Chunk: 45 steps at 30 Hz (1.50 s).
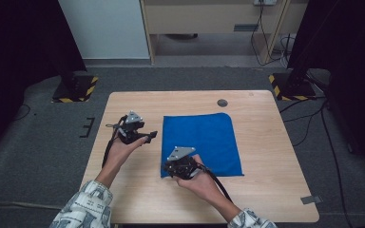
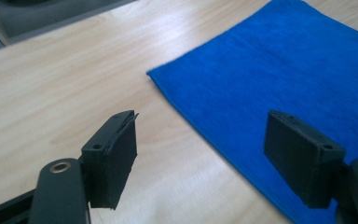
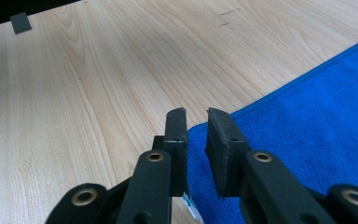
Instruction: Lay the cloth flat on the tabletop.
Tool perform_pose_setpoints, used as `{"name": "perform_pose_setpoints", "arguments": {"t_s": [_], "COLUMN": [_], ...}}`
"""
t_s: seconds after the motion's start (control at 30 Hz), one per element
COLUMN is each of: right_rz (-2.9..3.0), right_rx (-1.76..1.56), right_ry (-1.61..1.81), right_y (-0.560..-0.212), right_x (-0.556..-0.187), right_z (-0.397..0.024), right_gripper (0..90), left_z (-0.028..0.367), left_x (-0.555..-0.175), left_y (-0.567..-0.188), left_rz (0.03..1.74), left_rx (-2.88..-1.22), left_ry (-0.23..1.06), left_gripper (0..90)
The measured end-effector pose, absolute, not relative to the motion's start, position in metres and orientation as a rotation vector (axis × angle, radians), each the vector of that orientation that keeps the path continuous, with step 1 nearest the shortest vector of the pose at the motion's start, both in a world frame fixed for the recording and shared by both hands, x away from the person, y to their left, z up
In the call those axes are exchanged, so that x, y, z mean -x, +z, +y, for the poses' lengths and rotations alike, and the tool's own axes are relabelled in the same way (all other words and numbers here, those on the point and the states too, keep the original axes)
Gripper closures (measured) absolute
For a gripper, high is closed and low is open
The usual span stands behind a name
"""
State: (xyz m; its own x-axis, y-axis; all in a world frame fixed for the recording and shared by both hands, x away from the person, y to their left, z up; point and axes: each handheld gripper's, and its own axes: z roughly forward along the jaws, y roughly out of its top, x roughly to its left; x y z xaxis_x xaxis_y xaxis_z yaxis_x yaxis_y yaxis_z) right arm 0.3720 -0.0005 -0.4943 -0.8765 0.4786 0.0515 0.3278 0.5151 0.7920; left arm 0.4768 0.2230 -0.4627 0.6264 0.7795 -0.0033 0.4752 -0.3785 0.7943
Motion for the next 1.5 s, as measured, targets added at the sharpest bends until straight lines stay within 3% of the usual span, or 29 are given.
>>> {"name": "perform_pose_setpoints", "arguments": {"t_s": [0.13, 0.4, 0.53, 0.73, 0.87, 1.07, 1.33, 1.5], "right_rz": [2.583, 2.625, 2.63, 2.641, 2.662, 2.643, 2.611, 2.621], "right_rx": [-0.692, -0.641, -0.636, -0.63, -0.637, -0.663, -0.713, -0.731], "right_ry": [1.28, 1.242, 1.206, 1.154, 1.116, 1.114, 1.085, 1.107], "right_y": [-0.494, -0.499, -0.506, -0.518, -0.526, -0.529, -0.528, -0.528], "right_x": [-0.372, -0.365, -0.364, -0.363, -0.363, -0.365, -0.369, -0.367], "right_z": [0.001, 0.006, 0.008, 0.013, 0.018, 0.019, 0.017, 0.019], "right_gripper": [75.9, 80.9, 73.7, 55.8, 51.7, 59.4, 87.4, 88.7], "left_z": [0.214, 0.202, 0.197, 0.194, 0.193, 0.19, 0.19, 0.191], "left_x": [-0.494, -0.522, -0.532, -0.542, -0.547, -0.551, -0.553, -0.556], "left_y": [-0.458, -0.465, -0.47, -0.482, -0.492, -0.499, -0.501, -0.505], "left_rz": [0.971, 0.972, 0.993, 1.007, 1.021, 1.01, 1.008, 1.012], "left_rx": [-2.057, -2.093, -2.097, -2.074, -2.081, -2.064, -2.045, -2.026], "left_ry": [0.474, 0.486, 0.486, 0.498, 0.488, 0.489, 0.506, 0.507], "left_gripper": [23.5, 24.3, 23.5, 24.4, 24.1, 24.8, 27.6, 30.1]}}
